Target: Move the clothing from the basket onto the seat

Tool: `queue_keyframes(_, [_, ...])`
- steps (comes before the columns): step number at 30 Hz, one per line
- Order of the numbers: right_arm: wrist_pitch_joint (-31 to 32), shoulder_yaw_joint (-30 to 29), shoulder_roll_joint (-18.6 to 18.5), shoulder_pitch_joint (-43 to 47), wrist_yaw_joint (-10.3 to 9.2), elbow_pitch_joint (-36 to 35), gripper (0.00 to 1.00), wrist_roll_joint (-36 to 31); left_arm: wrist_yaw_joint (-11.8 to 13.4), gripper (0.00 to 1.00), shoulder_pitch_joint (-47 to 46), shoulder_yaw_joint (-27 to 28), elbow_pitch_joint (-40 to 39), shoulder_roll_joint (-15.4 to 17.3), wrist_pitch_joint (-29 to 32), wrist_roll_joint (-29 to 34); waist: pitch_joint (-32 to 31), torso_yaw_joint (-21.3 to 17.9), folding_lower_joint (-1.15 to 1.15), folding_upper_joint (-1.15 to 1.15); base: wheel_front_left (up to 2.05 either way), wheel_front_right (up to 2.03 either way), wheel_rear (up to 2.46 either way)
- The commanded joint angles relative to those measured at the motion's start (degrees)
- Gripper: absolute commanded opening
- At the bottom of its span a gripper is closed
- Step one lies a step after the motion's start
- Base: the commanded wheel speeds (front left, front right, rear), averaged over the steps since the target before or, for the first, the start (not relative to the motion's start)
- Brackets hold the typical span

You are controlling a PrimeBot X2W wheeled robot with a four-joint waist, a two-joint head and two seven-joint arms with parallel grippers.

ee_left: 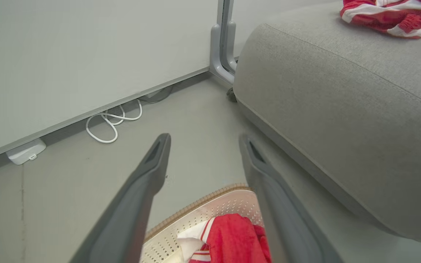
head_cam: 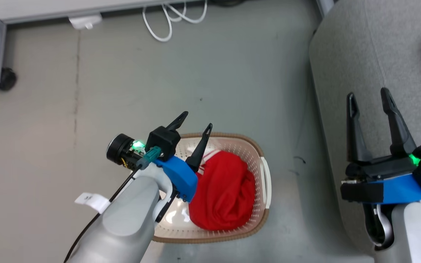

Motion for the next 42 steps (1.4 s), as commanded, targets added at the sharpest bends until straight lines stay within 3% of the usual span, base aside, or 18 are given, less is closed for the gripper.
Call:
queue_keyframes(1, [-0.2, 0.1, 0.0, -1.6, 0.03, -0.6, 1.0, -0.3, 0.0, 1.0, -2.2, -1.4, 1.9, -0.1, 0.0, -1.2, 4.9, -1.7, -0.01, 0.0, 0.0, 0.0, 0.0])
queue_keyframes(8, [-0.2, 0.9, 0.0, -4.9, 0.03, -2.0, 1.0, -1.3, 0.0, 1.0, -7.4, -9.9, 10.3, -0.7, 1.9, -6.4, 11.4, -2.6, -0.01, 0.0, 0.0, 0.0, 0.0])
queue_keyframes(18, [-0.2, 1.7, 0.0, -7.6, 0.03, -3.9, 1.0, -2.6, 0.0, 1.0, -11.2, -20.3, 15.8, -1.0, 5.9, -14.6, 18.5, -3.5, -0.01, 0.0, 0.0, 0.0, 0.0])
queue_keyframes(33, [-0.2, 2.6, 0.0, -11.1, 0.03, -8.0, 1.0, -3.9, 0.0, 1.0, -15.1, -29.5, 20.3, -1.2, 14.0, -23.1, 28.3, -4.9, -0.01, 0.0, 0.0, 0.0, 0.0])
queue_keyframes(42, [-0.2, 3.0, 0.0, -11.7, 0.03, -9.4, 1.0, -3.2, 0.0, 1.0, -16.4, -31.0, 22.3, -1.0, 18.1, -28.6, 31.3, -5.8, -0.01, 0.0, 0.0, 0.0, 0.0])
